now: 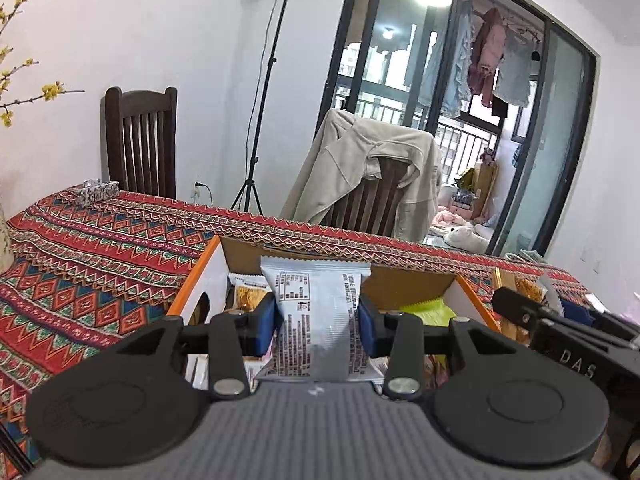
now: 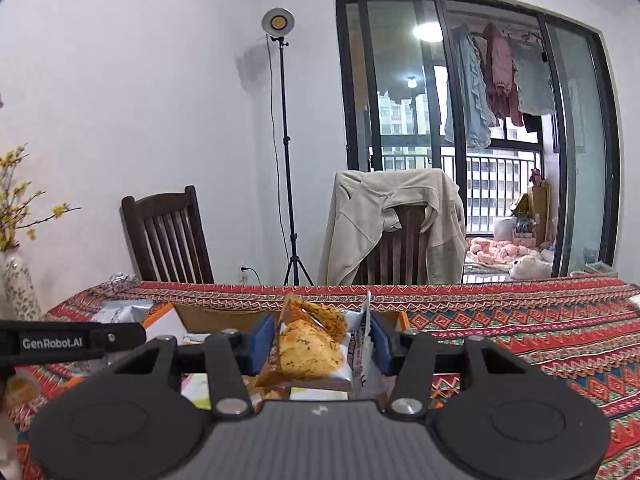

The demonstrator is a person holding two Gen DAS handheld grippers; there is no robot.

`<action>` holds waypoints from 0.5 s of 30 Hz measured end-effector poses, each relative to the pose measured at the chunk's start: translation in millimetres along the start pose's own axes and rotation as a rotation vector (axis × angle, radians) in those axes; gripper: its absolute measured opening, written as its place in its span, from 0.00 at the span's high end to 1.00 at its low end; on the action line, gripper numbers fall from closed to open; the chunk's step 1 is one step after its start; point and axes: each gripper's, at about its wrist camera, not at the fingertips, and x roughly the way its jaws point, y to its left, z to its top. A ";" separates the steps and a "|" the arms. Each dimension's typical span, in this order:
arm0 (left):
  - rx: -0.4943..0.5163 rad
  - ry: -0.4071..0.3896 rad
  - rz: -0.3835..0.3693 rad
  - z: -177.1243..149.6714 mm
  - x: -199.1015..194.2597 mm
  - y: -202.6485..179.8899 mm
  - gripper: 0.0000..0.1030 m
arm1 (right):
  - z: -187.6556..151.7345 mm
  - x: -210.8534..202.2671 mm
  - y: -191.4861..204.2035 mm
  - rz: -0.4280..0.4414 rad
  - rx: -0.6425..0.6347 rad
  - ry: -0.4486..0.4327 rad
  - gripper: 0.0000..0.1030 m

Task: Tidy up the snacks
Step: 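Carry both packets up and over the box, then open both grippers to drop the packets into the box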

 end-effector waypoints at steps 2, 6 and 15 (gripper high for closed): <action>-0.013 -0.002 0.006 3.4 12.2 0.6 0.60 | 0.0 12.6 -0.3 -0.003 0.008 0.004 0.52; -0.016 -0.018 0.035 4.8 31.0 1.3 0.60 | -5.4 30.8 0.1 -0.017 0.014 0.008 0.52; 0.004 0.012 0.066 -12.4 55.1 11.3 0.60 | -29.8 49.7 -6.6 -0.015 0.002 0.054 0.51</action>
